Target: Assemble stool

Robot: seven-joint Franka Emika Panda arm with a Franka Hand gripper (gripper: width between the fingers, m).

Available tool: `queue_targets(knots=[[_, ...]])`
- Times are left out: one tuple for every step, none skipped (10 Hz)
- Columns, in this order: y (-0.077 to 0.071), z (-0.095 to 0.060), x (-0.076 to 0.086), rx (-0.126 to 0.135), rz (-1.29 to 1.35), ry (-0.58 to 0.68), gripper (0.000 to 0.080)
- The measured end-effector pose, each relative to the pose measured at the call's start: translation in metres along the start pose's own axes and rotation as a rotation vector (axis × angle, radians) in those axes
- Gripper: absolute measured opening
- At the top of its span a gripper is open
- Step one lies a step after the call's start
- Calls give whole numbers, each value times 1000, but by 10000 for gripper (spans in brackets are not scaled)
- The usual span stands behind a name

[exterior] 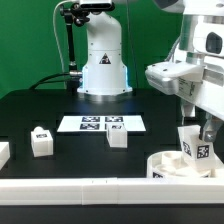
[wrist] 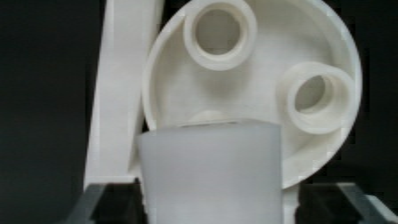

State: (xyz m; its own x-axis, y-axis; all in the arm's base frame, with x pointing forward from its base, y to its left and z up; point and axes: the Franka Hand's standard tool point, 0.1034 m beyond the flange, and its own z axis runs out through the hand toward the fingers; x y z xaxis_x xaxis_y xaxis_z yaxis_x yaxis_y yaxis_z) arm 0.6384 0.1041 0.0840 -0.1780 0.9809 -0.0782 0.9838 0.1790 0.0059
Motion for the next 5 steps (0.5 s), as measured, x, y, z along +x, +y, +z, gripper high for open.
queue_targets(knots=[[0,0,0,0,0,0,335],[0,0,0,0,1,0,335],[0,0,-1,0,21,0,335],[0,0,-1,1,23,0,335],[-1,0,-1,8,99,1,335]])
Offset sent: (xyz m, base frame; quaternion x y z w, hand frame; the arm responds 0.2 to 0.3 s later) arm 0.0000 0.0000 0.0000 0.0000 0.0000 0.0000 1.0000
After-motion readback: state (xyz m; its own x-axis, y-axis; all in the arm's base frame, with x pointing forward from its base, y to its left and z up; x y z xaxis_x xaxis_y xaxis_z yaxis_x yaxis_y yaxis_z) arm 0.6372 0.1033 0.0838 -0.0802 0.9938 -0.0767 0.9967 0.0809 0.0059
